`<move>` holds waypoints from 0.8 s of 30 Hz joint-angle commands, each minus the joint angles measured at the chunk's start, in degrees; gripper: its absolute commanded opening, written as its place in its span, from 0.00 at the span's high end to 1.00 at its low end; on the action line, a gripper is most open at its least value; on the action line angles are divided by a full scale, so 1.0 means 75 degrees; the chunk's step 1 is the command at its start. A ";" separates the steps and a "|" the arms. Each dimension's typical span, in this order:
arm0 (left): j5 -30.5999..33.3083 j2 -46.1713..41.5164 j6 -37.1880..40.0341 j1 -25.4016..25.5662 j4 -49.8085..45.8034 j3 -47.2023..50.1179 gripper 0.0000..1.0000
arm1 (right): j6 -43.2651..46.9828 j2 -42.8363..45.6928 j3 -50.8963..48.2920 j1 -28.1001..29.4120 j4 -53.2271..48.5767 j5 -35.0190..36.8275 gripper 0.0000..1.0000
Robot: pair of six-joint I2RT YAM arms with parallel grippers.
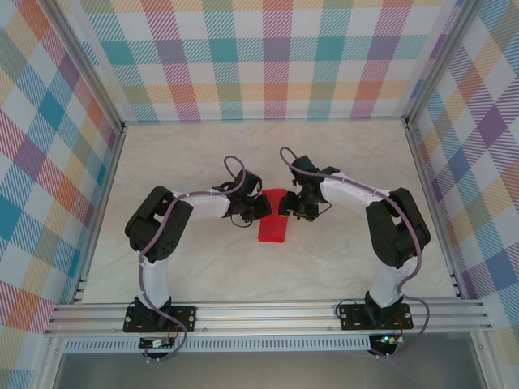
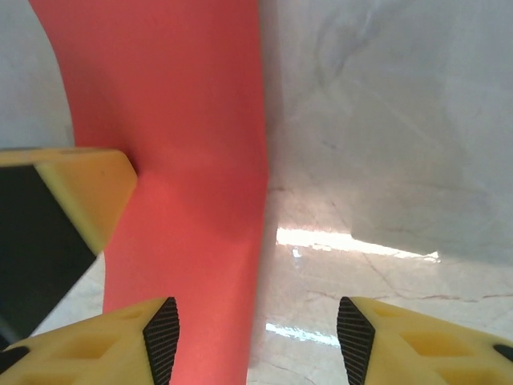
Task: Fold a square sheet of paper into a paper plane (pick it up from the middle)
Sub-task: Hold the square sheet of paper at the center of the table, then fold the square sheet of paper in half at the center of the table.
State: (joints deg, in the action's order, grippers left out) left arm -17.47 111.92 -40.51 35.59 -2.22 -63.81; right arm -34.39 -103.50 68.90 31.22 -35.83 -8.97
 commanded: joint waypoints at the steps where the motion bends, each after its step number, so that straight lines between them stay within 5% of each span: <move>1: 0.0245 0.0345 0.0001 0.0112 -0.0545 0.0246 0.91 | -0.0120 -0.0165 -0.0137 0.0045 0.0158 -0.0527 0.44; 7: 0.0229 0.0370 -0.0023 0.0117 -0.0513 0.0246 0.91 | 0.0417 -0.0587 0.0090 0.0221 -0.0042 -0.0923 0.45; 24: 0.0259 0.0347 -0.0013 0.0117 -0.0621 0.0122 0.91 | 0.0307 -0.1190 0.0246 0.0451 -0.0586 0.0282 0.51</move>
State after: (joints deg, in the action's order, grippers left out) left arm -17.45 111.92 -40.71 35.59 -2.22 -63.81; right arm -32.16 -109.51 70.65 33.93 -37.43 -10.28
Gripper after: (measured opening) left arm 0.090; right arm 0.489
